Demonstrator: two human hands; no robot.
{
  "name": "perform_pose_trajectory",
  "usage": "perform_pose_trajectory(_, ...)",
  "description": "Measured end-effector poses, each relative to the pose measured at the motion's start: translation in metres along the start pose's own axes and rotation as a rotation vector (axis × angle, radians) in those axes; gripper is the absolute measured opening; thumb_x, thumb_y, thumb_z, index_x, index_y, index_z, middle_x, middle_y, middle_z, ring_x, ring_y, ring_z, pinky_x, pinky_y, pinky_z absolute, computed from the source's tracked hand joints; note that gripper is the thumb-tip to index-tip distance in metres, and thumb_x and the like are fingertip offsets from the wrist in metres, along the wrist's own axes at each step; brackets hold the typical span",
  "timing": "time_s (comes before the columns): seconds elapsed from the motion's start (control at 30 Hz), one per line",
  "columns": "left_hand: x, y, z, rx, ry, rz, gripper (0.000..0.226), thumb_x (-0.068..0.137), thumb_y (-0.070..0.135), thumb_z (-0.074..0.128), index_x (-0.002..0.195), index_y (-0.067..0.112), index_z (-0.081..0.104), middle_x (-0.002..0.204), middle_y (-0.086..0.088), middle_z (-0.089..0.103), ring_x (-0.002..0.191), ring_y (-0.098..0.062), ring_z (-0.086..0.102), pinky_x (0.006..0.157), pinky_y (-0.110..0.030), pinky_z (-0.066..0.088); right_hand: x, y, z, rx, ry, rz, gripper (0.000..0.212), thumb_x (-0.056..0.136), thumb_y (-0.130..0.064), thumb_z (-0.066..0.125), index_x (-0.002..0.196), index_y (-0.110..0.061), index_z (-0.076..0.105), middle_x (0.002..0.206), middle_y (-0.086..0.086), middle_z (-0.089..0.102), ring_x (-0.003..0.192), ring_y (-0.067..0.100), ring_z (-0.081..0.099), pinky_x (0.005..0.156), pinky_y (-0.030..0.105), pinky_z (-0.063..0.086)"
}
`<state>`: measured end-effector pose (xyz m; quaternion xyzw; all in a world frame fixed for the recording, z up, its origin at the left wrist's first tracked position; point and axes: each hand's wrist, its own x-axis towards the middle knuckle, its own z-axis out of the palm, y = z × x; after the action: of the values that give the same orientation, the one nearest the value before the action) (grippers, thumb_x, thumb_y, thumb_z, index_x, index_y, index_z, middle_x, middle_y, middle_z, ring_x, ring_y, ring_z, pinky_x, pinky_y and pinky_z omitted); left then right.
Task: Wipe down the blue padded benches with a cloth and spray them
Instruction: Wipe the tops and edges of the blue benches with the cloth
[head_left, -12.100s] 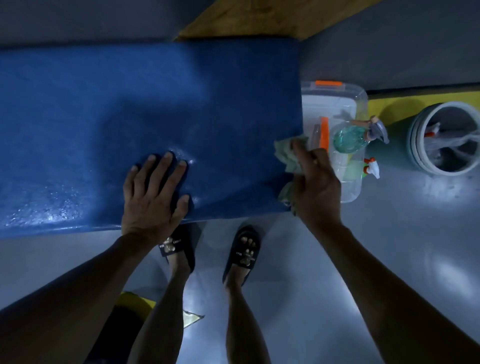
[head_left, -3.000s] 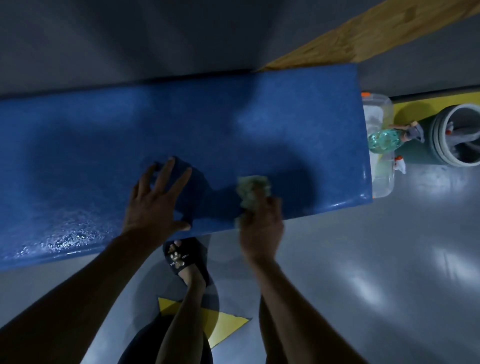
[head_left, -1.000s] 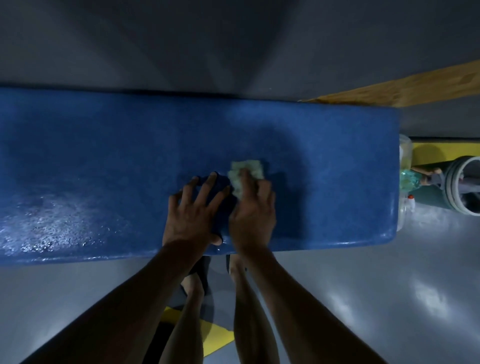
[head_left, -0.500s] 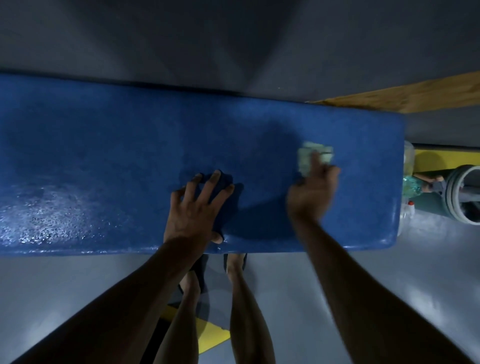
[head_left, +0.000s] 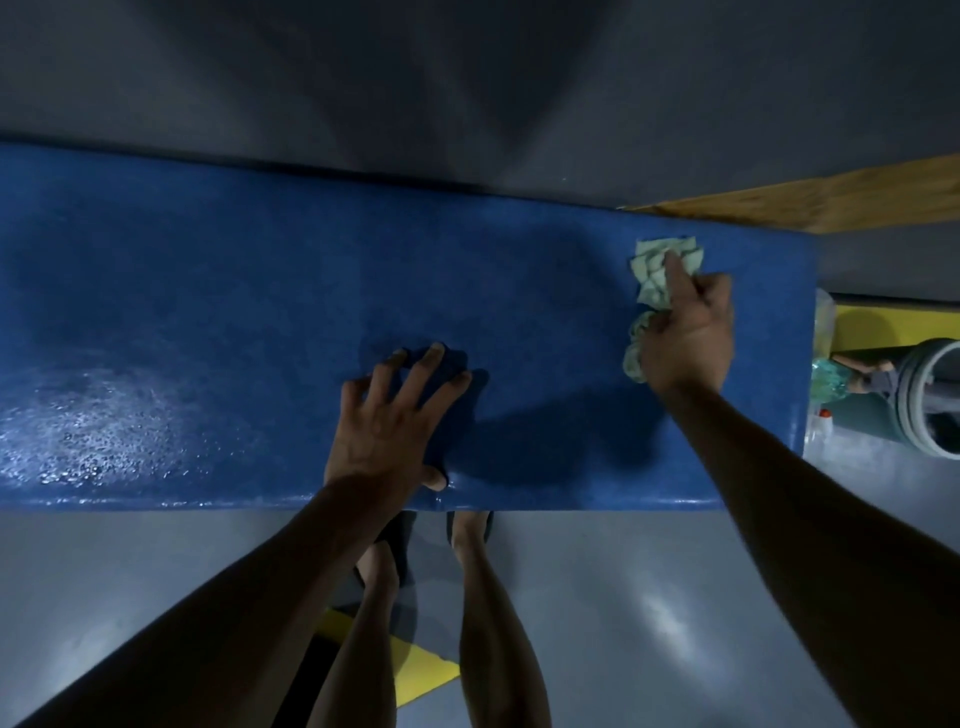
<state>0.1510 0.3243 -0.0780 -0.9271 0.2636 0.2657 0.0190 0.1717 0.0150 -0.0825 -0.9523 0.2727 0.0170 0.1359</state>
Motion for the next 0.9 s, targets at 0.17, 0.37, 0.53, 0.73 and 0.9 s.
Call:
perform_pose_trajectory(0.17,0.0,-0.001,-0.002,0.0,-0.007,0.013,0.13,0.047,0.076,0.077,0.148,0.043,0.003,0.161,0.003,0.007,0.135,-0.031,0.019,0.095,-0.046,0.034,-0.027,-0.091,0.038,0.067,-0.039,0.091,0.069,0.082,-0.007,0.056,0.146,-0.026,0.041,0.142,0.014,0.041,0.125,0.031,0.044,0.096,0.037,0.042)
perform_pose_trajectory(0.37,0.004,-0.003,-0.016,-0.012,0.005,0.054,0.119,0.048,0.07,0.08,0.149,0.041,0.024,0.159,0.002,0.019,0.131,-0.03,0.025,0.092,-0.046,0.041,-0.028,-0.103,0.023,-0.044,-0.286,-0.557,0.071,0.082,-0.012,0.064,0.147,-0.026,0.039,0.14,0.008,0.039,0.12,0.03,0.044,0.084,0.043,0.051)
perform_pose_trajectory(0.53,0.024,-0.04,-0.033,-0.069,0.145,0.011,0.115,0.046,0.05,0.091,0.147,0.031,0.04,0.157,-0.008,0.031,0.133,-0.039,0.035,0.098,-0.052,0.04,0.033,-0.01,-0.009,-0.068,-0.165,-0.185,0.056,0.086,-0.016,0.054,0.141,-0.027,0.046,0.126,0.009,0.044,0.107,0.024,0.047,0.085,0.042,0.048)
perform_pose_trajectory(0.73,0.032,-0.047,-0.037,-0.092,0.083,-0.092,0.118,0.048,0.044,0.094,0.15,0.029,0.036,0.161,-0.009,0.025,0.14,-0.042,0.031,0.109,-0.056,0.032,0.049,-0.031,0.003,-0.066,-0.06,0.233,0.049,0.087,-0.014,0.056,0.134,-0.015,0.05,0.136,0.013,0.039,0.117,0.036,0.048,0.086,0.037,0.044)
perform_pose_trajectory(0.9,0.034,-0.042,-0.032,-0.089,0.099,-0.122,0.119,0.043,0.037,0.096,0.147,0.026,0.04,0.159,-0.01,0.029,0.139,-0.043,0.033,0.108,-0.057,0.031,0.014,-0.144,0.041,-0.009,-0.117,-0.123,0.047,0.088,-0.013,0.052,0.134,-0.022,0.051,0.144,0.009,0.039,0.122,0.029,0.046,0.093,0.037,0.045)
